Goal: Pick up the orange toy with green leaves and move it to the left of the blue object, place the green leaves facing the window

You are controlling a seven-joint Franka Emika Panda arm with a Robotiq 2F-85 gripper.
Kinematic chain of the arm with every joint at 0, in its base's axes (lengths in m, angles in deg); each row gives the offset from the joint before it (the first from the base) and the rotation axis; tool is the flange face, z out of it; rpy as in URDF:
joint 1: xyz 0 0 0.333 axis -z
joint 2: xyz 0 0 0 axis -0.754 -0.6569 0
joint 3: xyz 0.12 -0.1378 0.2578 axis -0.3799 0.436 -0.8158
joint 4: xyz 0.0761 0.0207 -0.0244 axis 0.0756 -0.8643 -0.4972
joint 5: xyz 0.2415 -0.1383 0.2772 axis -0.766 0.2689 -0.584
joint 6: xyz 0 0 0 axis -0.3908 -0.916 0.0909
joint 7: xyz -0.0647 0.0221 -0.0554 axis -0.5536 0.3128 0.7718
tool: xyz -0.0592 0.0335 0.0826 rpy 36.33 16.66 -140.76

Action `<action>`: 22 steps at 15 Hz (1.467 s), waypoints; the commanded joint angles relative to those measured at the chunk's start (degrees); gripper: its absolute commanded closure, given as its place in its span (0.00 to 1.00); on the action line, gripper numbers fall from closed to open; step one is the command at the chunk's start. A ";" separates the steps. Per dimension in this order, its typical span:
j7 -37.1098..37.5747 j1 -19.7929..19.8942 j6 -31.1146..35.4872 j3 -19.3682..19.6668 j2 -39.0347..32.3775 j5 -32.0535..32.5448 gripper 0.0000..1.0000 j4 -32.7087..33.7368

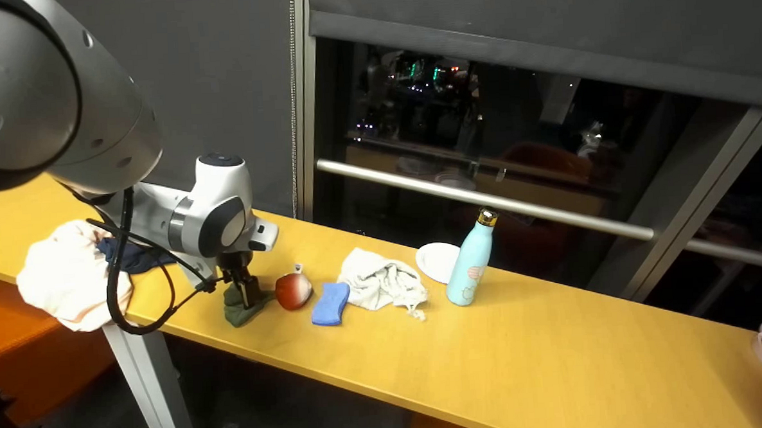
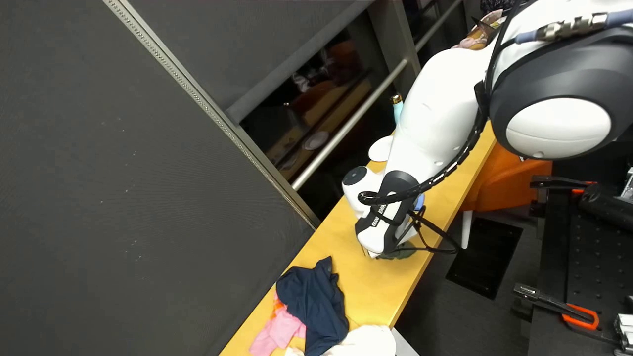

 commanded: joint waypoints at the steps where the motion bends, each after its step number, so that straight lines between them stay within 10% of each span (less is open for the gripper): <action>1: -1.37 0.94 2.37 -1.51 2.20 -0.70 0.00 -3.19; 3: -1.59 0.99 3.28 -1.61 2.64 -0.63 0.02 -4.14; 4: -1.61 1.06 3.48 -1.62 2.63 -0.63 0.27 -4.38; 6: -1.88 1.10 4.28 -1.80 3.09 -0.57 0.28 -5.34; 15: -3.75 0.22 6.89 -0.66 6.72 -2.27 0.96 -9.45; 22: -3.70 0.45 6.54 -0.17 8.69 -2.51 0.98 -9.38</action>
